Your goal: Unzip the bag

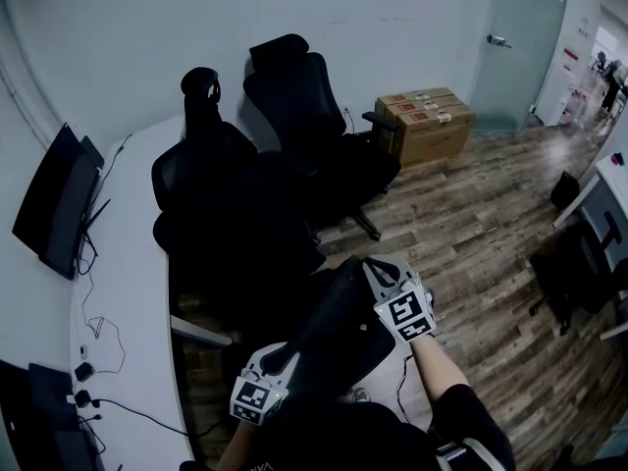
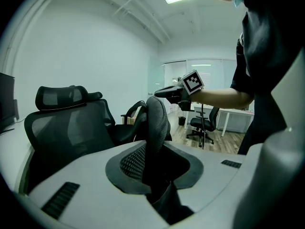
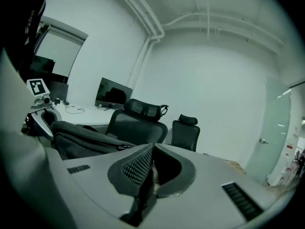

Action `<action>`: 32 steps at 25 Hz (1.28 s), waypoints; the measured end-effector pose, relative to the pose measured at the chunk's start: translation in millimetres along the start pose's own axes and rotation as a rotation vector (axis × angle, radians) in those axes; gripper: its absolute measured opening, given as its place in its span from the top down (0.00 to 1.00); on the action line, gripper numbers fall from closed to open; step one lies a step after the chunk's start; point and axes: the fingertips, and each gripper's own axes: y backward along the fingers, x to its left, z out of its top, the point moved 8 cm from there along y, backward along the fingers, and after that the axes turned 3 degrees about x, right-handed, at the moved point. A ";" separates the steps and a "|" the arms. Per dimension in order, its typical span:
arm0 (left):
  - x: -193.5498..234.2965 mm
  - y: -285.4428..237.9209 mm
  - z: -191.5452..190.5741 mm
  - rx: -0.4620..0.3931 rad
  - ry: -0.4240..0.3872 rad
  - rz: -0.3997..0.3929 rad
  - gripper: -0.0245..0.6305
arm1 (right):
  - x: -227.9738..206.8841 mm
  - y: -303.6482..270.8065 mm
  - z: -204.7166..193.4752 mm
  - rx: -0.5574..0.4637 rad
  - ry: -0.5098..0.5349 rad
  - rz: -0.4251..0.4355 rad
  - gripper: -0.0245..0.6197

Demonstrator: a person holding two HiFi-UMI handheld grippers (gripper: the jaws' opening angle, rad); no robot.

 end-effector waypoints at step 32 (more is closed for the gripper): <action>2.2 -12.6 7.8 0.035 0.027 0.037 0.82 | -48.0 -32.6 -79.4 0.139 -0.228 -0.065 0.89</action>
